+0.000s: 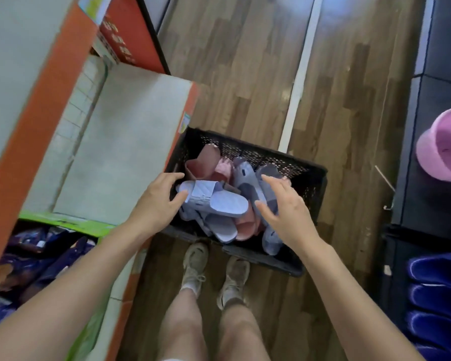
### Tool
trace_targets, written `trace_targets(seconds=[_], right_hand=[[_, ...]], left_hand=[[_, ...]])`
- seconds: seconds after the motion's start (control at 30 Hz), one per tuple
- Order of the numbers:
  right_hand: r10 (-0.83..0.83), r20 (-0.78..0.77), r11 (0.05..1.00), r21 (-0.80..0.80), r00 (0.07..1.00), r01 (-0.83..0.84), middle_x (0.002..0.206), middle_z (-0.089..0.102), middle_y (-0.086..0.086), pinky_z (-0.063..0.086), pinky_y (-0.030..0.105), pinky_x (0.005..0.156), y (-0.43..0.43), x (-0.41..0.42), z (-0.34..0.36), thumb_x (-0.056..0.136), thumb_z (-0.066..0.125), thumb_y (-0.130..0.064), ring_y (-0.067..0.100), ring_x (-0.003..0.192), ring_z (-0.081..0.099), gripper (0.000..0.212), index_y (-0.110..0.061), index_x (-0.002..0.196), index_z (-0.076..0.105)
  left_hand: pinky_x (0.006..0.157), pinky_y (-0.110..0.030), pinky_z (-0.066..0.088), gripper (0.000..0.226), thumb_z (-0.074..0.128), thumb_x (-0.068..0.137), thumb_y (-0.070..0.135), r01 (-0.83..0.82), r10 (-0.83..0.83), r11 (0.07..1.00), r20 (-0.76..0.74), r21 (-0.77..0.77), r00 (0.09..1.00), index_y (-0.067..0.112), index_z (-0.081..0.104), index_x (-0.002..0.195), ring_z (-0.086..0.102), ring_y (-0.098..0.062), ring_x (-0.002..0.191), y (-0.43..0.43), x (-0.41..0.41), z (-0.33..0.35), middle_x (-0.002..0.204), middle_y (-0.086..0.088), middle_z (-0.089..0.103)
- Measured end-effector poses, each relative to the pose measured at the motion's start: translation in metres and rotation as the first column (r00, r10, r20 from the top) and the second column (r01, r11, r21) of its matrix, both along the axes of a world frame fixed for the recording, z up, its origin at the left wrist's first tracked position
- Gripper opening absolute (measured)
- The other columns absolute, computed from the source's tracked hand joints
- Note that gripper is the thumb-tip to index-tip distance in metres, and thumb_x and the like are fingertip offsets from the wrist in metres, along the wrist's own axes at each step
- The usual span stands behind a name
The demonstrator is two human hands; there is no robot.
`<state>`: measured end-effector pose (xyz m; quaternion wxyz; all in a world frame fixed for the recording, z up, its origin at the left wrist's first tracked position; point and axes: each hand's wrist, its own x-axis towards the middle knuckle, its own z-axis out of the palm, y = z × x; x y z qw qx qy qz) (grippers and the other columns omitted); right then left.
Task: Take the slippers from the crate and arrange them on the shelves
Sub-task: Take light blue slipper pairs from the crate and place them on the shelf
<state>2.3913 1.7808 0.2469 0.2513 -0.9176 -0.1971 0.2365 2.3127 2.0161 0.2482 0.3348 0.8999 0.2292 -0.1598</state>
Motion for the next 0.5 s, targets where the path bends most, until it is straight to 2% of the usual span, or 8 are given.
trace_targets(seconds=[0.13,0.23,0.37,0.43,0.5], right_hand=[[-0.049,-0.053,0.999,-0.025,0.997,0.048,0.139,0.045,0.001,0.035,0.035,0.102,0.007,-0.004,-0.074,0.091,0.056,-0.027,0.02,0.127,0.041,0.053,-0.018,0.139,0.038],[-0.083,-0.102,0.996,-0.044,0.991,0.079,0.139,0.045,0.003,0.035,0.038,0.104,0.014,-0.006,-0.125,0.091,0.057,-0.025,0.022,0.128,0.041,0.052,-0.016,0.139,0.038],[-0.108,-0.148,0.993,-0.056,0.983,0.101,0.139,0.045,0.003,0.032,0.032,0.102,0.023,-0.003,-0.179,0.092,0.053,-0.024,0.021,0.127,0.041,0.051,-0.015,0.139,0.037],[-0.135,-0.158,0.99,-0.064,0.978,0.126,0.139,0.043,0.003,0.032,0.032,0.101,0.027,-0.001,-0.2,0.092,0.052,-0.025,0.02,0.127,0.04,0.052,-0.016,0.14,0.036],[-0.159,-0.161,0.987,-0.062,0.974,0.151,0.139,0.043,0.003,0.032,0.031,0.101,0.03,0.002,-0.215,0.092,0.052,-0.025,0.02,0.127,0.04,0.052,-0.016,0.14,0.035]], left_hand=[[0.1,-0.029,0.031,0.045,0.055,0.091,0.02,0.054,-0.057,0.998,-0.076,-0.032,0.995,0.01,0.045,0.134,0.042,-0.024,0.126,0.003,0.007,-0.081,0.137,-0.009,0.045],[0.1,-0.028,0.03,0.047,0.055,0.092,0.023,0.036,-0.048,0.996,-0.148,-0.082,0.988,0.012,0.042,0.136,0.04,-0.022,0.129,0.002,0.014,-0.139,0.142,-0.006,0.042],[0.104,-0.034,0.031,0.067,0.059,0.088,0.035,-0.041,-0.005,0.985,-0.269,-0.165,0.963,0.012,0.03,0.144,0.034,-0.022,0.134,-0.004,0.023,-0.204,0.15,-0.004,0.032],[0.102,-0.038,0.036,0.079,0.064,0.084,0.039,-0.083,0.032,0.985,-0.307,-0.153,0.951,0.012,0.023,0.146,0.036,-0.027,0.133,-0.011,0.028,-0.229,0.151,-0.006,0.028],[0.105,-0.041,0.034,0.089,0.067,0.081,0.041,-0.127,0.079,0.984,-0.33,-0.126,0.941,0.01,0.016,0.147,0.031,-0.029,0.135,-0.016,0.032,-0.249,0.152,-0.008,0.024]])
